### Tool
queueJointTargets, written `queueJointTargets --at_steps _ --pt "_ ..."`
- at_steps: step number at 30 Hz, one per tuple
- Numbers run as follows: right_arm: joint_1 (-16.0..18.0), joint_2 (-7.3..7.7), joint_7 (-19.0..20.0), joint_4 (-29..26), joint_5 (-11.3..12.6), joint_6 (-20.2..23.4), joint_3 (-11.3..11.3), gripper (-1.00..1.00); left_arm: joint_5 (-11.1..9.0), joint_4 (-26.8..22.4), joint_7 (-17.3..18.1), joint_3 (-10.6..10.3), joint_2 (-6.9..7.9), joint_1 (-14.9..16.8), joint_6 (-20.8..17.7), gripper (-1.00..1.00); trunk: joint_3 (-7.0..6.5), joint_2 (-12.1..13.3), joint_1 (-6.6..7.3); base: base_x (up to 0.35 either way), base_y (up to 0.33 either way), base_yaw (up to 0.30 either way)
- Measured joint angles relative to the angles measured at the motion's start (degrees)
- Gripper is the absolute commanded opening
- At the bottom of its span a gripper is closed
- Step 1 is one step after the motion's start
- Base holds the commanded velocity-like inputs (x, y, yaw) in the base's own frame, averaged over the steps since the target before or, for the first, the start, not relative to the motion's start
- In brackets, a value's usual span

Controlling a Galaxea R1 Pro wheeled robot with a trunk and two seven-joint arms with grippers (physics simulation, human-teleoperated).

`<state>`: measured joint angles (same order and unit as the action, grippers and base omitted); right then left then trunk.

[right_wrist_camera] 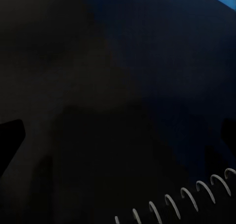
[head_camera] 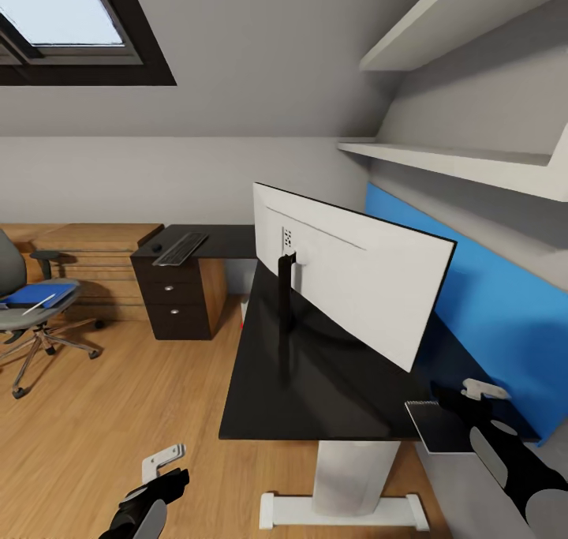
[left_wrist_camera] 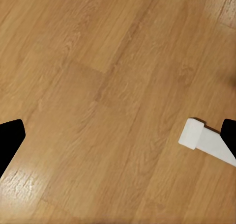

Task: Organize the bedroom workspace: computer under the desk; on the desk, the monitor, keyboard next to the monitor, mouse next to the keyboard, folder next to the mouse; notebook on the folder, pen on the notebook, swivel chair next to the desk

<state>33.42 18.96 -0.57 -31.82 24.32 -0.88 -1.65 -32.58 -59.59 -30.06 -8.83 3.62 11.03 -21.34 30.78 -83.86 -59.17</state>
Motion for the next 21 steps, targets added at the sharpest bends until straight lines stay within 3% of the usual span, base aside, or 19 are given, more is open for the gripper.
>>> queueJointTargets --at_steps 21 --pt "-0.01 -0.01 0.07 -0.10 0.07 0.00 -0.07 1.00 0.00 0.01 0.09 -0.01 0.00 0.01 0.00 1.00 0.00 0.00 0.00 -0.092 0.000 0.000"
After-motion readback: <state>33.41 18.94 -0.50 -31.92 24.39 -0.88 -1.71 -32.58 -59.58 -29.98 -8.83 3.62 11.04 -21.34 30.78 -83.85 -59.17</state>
